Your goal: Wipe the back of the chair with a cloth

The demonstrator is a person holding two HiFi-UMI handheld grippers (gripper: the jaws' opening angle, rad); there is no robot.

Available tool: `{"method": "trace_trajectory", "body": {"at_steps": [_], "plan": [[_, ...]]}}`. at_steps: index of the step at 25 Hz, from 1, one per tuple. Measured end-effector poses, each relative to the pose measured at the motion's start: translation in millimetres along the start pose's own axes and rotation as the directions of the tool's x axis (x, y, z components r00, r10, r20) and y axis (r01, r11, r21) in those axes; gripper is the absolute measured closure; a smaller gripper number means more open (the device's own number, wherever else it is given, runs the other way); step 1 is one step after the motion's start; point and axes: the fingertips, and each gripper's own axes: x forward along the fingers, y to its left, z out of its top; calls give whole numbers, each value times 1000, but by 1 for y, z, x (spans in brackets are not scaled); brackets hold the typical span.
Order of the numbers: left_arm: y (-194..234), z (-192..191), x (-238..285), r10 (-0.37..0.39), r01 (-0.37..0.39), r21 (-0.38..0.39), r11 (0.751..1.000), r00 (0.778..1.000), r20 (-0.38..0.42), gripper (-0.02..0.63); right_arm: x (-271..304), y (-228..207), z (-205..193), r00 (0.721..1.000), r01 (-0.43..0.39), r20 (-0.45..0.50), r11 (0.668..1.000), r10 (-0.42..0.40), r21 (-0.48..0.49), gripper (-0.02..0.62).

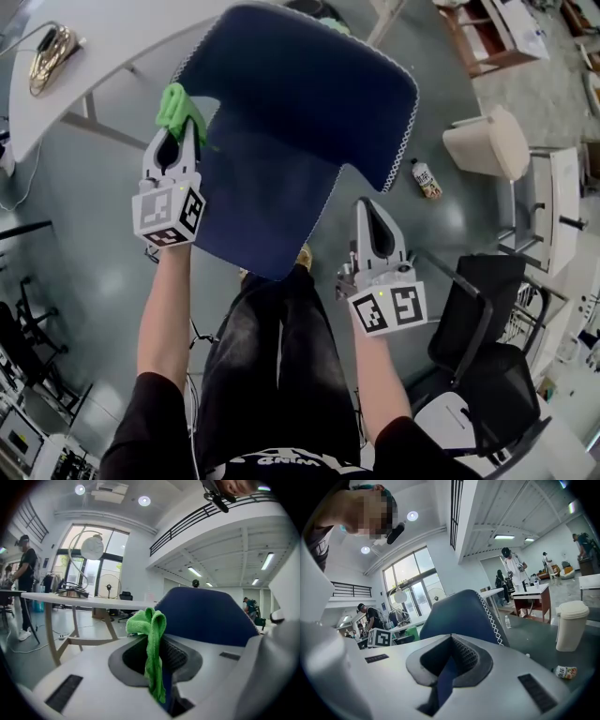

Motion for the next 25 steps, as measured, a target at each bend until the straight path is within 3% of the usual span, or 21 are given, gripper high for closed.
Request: {"method": "trace_trajectory", "body": {"at_steps": [5,13,18,25], "plan": [[34,-11,7,99,-99,-28,995,995,-9,549,15,8,-2,1000,-23,-15,1000,23,-2,606],[22,-13,47,92,-92,-87,992,996,-4,549,27,7,-5,999,-32,-35,999,32,0,606],[-3,-10,68,45,-43,-138,989,999,7,549,25,1,-4,999,-20,-35,1000,20,5,606],[-73,-7,84,-116,115,-120,986,993,0,549,11,-14,-1,1000,21,-20,1000,-21,14,606]]}}
